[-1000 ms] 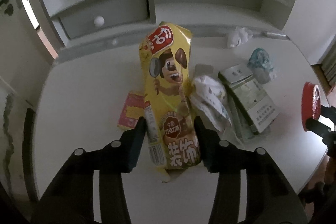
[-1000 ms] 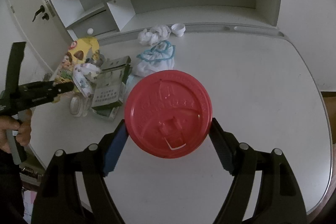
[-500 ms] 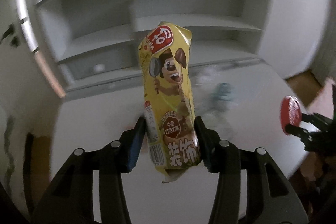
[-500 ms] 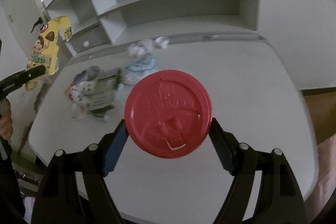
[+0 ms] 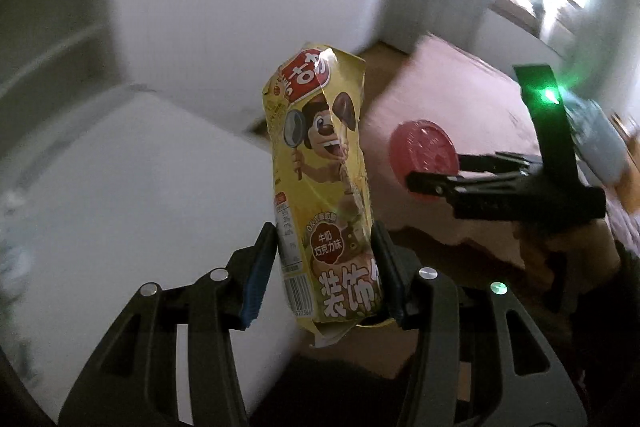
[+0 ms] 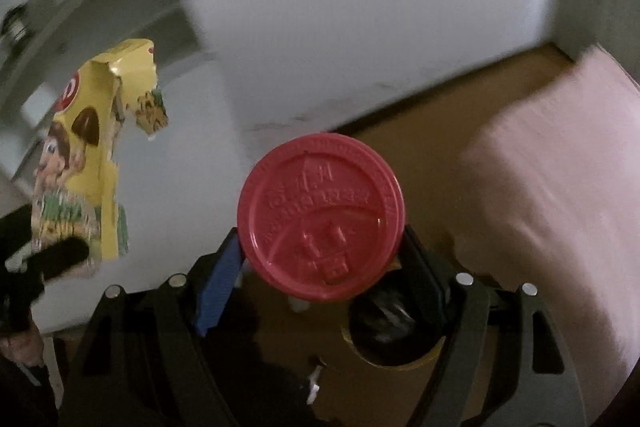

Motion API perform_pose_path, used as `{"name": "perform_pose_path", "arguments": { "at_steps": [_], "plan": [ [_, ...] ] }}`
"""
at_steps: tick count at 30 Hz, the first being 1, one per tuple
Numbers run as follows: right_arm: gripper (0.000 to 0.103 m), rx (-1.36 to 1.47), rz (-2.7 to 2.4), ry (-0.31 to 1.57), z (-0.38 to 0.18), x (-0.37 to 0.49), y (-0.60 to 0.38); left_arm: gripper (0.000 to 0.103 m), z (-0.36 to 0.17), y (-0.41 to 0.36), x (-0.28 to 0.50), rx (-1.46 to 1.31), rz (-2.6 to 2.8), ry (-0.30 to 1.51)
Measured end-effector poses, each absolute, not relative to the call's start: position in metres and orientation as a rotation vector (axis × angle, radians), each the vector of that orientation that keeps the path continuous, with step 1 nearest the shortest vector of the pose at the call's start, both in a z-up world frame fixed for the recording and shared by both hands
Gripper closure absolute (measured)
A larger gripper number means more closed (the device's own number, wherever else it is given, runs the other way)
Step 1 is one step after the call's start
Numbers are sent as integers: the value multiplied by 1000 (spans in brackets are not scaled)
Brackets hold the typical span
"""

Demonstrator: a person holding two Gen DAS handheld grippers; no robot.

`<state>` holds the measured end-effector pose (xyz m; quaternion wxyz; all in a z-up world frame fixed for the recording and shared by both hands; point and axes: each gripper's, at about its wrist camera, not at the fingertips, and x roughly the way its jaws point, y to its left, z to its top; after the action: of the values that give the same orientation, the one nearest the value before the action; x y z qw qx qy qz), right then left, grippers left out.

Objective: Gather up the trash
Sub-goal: 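Carry both items over the black bin and open both tools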

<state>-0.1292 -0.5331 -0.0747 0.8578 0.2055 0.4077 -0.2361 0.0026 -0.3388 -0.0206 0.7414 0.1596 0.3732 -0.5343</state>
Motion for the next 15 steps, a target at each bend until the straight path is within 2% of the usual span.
{"name": "perform_pose_path", "arguments": {
  "at_steps": [7, 15],
  "plan": [
    [28, 587, -628, 973, -156, -203, -597, 55, -101, -434, -44, 509, -1325, 971],
    [28, 704, -623, 1076, -231, -217, -620, 54, -194, -496, -38, 659, -1316, 1139]
  ]
}}
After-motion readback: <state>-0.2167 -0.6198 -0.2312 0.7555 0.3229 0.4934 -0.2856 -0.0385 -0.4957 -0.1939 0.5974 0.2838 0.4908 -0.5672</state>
